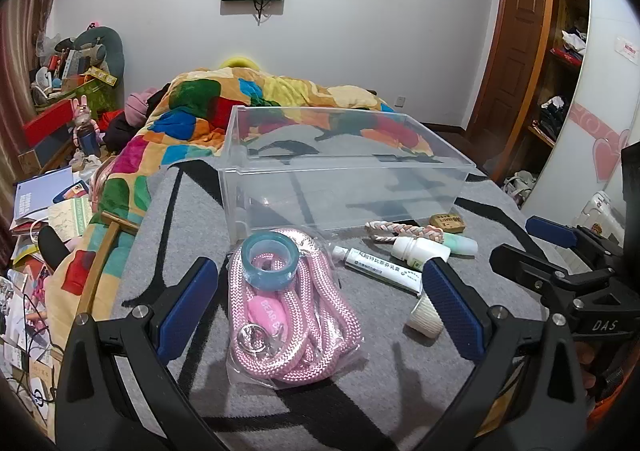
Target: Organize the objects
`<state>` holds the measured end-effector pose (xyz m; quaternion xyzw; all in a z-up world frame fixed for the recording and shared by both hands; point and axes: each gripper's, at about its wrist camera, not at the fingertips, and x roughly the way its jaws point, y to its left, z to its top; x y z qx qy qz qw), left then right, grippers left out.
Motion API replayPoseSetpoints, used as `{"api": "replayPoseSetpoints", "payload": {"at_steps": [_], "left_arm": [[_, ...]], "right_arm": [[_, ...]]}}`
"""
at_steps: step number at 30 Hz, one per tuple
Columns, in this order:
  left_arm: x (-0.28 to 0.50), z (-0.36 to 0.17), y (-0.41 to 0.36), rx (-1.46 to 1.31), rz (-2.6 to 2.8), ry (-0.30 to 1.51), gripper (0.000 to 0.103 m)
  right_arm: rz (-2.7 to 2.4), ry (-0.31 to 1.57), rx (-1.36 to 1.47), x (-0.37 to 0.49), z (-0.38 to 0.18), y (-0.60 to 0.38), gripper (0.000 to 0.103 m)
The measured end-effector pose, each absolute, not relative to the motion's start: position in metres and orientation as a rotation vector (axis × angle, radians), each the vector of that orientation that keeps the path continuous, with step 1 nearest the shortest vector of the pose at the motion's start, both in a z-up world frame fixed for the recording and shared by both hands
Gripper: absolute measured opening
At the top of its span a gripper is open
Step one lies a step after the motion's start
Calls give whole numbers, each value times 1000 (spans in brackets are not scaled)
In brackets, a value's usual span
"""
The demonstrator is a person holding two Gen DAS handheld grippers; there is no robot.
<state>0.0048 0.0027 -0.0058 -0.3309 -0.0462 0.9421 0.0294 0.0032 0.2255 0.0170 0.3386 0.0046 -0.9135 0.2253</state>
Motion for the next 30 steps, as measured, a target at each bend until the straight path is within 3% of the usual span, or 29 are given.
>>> {"api": "replayPoseSetpoints", "payload": {"at_steps": [30], "left_arm": [[7,-4,5,-1021,2896,-144,103]], "right_arm": [[-2508,-10,934,9,20,225,103]]}}
